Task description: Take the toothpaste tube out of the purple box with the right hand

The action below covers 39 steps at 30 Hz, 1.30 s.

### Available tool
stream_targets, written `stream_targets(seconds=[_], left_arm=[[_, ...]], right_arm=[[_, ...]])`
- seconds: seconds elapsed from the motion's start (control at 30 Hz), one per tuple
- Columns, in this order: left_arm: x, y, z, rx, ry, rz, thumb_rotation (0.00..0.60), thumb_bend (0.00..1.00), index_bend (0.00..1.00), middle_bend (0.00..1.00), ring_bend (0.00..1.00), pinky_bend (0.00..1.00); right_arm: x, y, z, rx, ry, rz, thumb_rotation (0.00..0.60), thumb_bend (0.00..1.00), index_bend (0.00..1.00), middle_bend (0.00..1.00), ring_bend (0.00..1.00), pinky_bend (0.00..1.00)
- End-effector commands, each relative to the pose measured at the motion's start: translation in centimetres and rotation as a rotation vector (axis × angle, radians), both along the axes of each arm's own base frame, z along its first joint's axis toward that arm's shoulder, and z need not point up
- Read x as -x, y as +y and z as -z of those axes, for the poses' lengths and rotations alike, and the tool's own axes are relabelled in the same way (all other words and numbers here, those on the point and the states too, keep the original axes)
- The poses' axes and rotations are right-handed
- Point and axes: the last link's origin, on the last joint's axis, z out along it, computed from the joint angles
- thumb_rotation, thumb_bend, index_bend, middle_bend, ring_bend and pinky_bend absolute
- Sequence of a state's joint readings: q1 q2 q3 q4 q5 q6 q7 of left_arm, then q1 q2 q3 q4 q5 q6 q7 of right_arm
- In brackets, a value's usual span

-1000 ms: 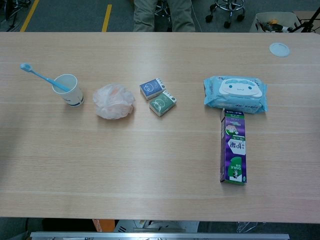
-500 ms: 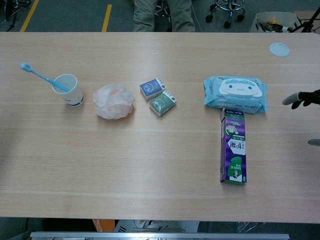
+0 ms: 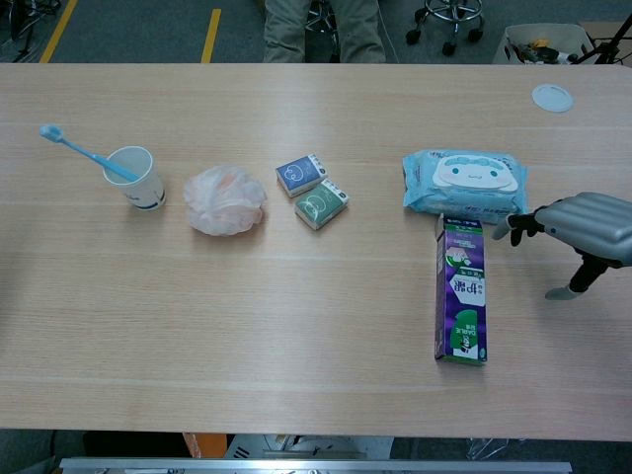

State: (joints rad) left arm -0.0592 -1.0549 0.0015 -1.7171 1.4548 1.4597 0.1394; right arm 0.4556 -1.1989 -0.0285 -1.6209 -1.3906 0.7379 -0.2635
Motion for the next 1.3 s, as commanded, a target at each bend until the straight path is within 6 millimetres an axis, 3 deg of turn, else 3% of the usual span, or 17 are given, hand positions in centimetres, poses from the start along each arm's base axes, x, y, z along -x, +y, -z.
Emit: stream_targets(seconds=[0.03,0.27,0.47,0.67,0.77,1.0,1.17,1.3], left_arm=[[0.1,-0.1,-0.1,-0.003,0.001,-0.004,0.6,0.27,0.1,0.11,0.08,0.11],[0.7,-0.4,-0.4,-0.006,0.004,-0.024,0.6,0.27,0.1,0.11,0.08,0.11],[0.8,-0.3,-0.5,-0.01,0.002,-0.023,0.6,0.27,0.1,0.11,0.08,0.11],[0.9,-0.5,-0.9,-0.021,0.006,-0.028,0.6,0.27,0.1,0.11,0.08,0.11],[1.0,-0.6,-1.0,-0.026,0.007,-0.037,0.6,0.27,0.1,0.11,0.08,0.11],[0.7,-0.6,-0.6,-0.011,0.005,-0.032,0.6,0.27,0.1,0.11,0.08,0.11],[0.7,-0.6,-0.7,-0.013,0.003,-0.031,0.6,0.27,0.1,0.11,0.08,0.11],[0.7,-0.7,-0.5,-0.006,0.001,-0.035,0.6,0.27,0.1,0.11,0.08,0.11]], right_arm=[[-0.6,-0.6,1.2,-0.022,0.006,-0.013,0.6,0.1,0.21,0.33,0.28,0.26],[-2.1,-1.2,3.2,-0.041,-0.009,-0.036,0.6,0.1,0.21,0.33,0.29,0.26],[-4.6,-1.8,4.5,-0.027,-0.073,-0.085,0.6,0.1,0.21,0.33,0.29,0.26],[-7.6,-2.1,3.6,0.01,-0.137,-0.162,0.6,0.1,0.21,0.33,0.28,0.26],[-8.9,-1.2,3.1,-0.007,-0.18,-0.193,0.6,0.1,0.21,0.33,0.29,0.26],[-10.6,2.4,4.4,-0.147,-0.266,-0.256,0.6,0.1,0.21,0.33,0.28,0.26],[-10.5,4.2,4.9,-0.225,-0.268,-0.278,0.6,0.1,0.22,0.33,0.29,0.26],[-9.2,5.7,5.2,-0.295,-0.226,-0.278,0.6,0.1,0.21,0.33,0.29,0.26]])
